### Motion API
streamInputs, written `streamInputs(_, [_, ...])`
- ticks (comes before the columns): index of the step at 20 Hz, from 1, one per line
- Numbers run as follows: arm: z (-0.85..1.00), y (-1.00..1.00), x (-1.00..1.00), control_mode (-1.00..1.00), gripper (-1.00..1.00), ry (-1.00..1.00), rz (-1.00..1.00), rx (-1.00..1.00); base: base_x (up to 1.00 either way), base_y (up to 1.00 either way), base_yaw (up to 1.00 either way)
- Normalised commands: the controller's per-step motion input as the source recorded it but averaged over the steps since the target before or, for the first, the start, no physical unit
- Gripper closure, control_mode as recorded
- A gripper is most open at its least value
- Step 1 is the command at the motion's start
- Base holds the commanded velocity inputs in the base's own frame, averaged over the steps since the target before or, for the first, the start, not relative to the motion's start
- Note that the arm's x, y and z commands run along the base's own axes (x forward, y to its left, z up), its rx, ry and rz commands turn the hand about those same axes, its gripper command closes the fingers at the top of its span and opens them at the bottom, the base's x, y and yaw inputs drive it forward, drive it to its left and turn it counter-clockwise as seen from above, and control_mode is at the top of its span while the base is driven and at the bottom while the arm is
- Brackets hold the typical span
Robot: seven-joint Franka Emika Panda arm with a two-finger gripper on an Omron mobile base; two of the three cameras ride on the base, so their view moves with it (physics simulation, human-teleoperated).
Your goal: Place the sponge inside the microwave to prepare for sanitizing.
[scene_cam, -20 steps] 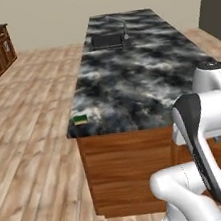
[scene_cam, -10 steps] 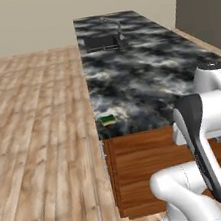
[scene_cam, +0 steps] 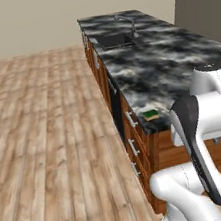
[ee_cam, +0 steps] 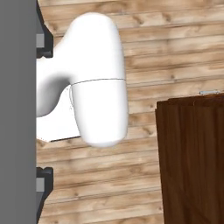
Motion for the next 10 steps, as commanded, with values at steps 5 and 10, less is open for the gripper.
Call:
streamInputs(5, [0.0,0.0,0.0,1.0,-1.0,0.0,0.0,0.0,0.45,0.0,0.0])
streamInputs(10, [0.0,0.0,0.0,1.0,-1.0,0.0,0.0,0.0,0.52,-0.07,0.07])
